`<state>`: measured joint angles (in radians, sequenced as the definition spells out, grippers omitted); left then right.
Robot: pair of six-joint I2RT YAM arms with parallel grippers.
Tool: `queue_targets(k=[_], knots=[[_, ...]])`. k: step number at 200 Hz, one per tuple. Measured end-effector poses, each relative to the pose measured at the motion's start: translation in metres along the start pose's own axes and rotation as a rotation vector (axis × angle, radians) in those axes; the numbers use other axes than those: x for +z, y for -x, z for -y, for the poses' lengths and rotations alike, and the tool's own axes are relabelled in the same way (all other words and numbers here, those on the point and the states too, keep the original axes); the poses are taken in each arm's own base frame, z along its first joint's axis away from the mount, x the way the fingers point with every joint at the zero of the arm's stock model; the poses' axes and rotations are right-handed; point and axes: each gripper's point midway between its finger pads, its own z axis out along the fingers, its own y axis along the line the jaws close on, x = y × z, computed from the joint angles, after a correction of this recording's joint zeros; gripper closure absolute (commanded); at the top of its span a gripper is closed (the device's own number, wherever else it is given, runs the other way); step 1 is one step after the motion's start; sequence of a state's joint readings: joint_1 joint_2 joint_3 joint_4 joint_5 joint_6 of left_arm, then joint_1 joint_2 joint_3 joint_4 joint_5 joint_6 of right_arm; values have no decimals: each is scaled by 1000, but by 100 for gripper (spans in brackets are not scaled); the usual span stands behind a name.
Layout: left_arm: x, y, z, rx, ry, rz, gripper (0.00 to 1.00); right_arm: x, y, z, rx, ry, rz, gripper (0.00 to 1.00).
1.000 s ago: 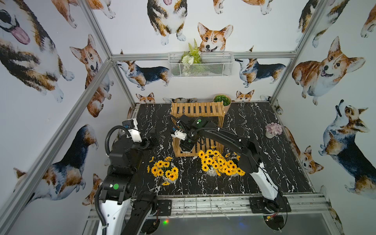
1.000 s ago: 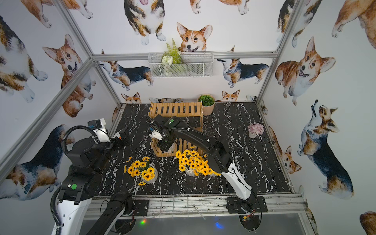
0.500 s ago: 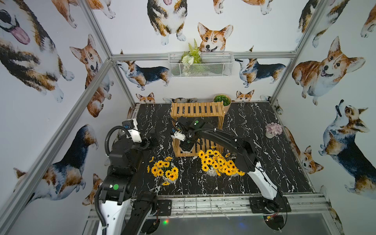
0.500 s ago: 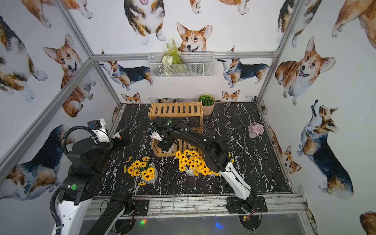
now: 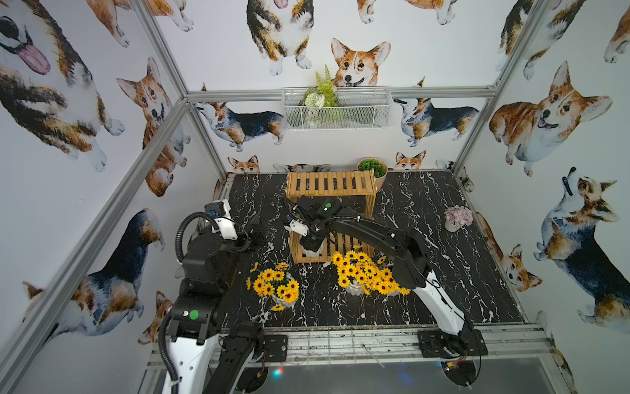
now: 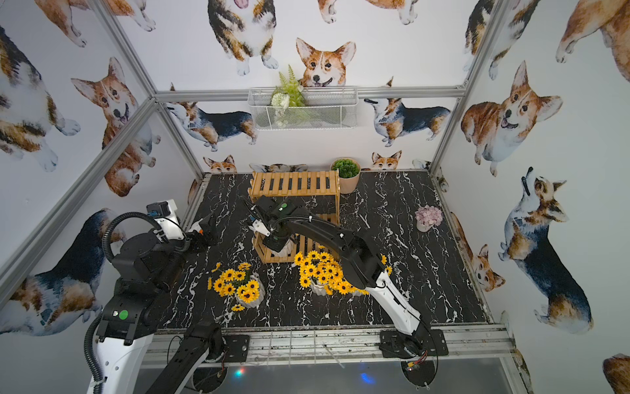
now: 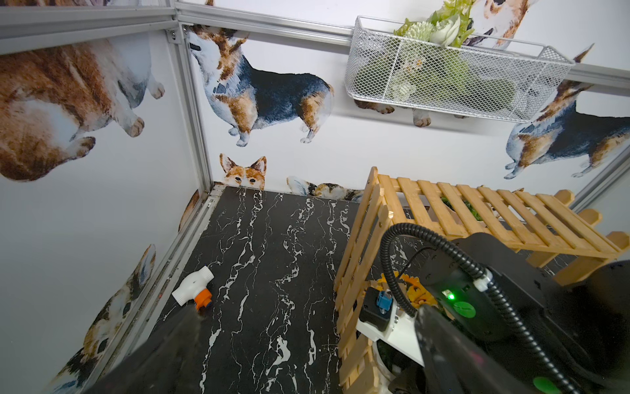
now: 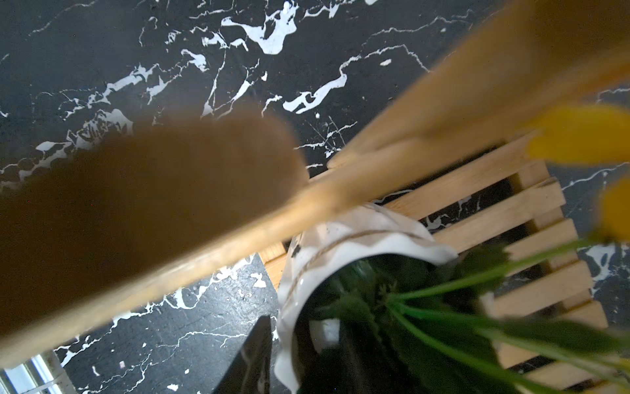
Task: Take the sunflower pots off the shelves
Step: Pick up the sunflower pot from the shelf.
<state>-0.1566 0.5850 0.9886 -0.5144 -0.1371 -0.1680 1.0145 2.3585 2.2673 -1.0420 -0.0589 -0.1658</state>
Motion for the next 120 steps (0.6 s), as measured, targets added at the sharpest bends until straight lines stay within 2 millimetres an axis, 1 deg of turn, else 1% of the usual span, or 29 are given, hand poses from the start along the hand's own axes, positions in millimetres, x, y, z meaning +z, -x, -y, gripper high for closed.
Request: queue_targets(k=[33,59,103,120], knots=[[0,0,0,0,0,1,0,2,2,-1,-16,-12,7,68],[-1,1,0,0,0,3,0,3,3,-1,-25,-24,12,72],[-2,1,0,-1,0,6,0,3,3,-2,-43,-51,4,80],[-2,1,-1,-1,2,7,0,3,2,-3,-46,-54,2,85]])
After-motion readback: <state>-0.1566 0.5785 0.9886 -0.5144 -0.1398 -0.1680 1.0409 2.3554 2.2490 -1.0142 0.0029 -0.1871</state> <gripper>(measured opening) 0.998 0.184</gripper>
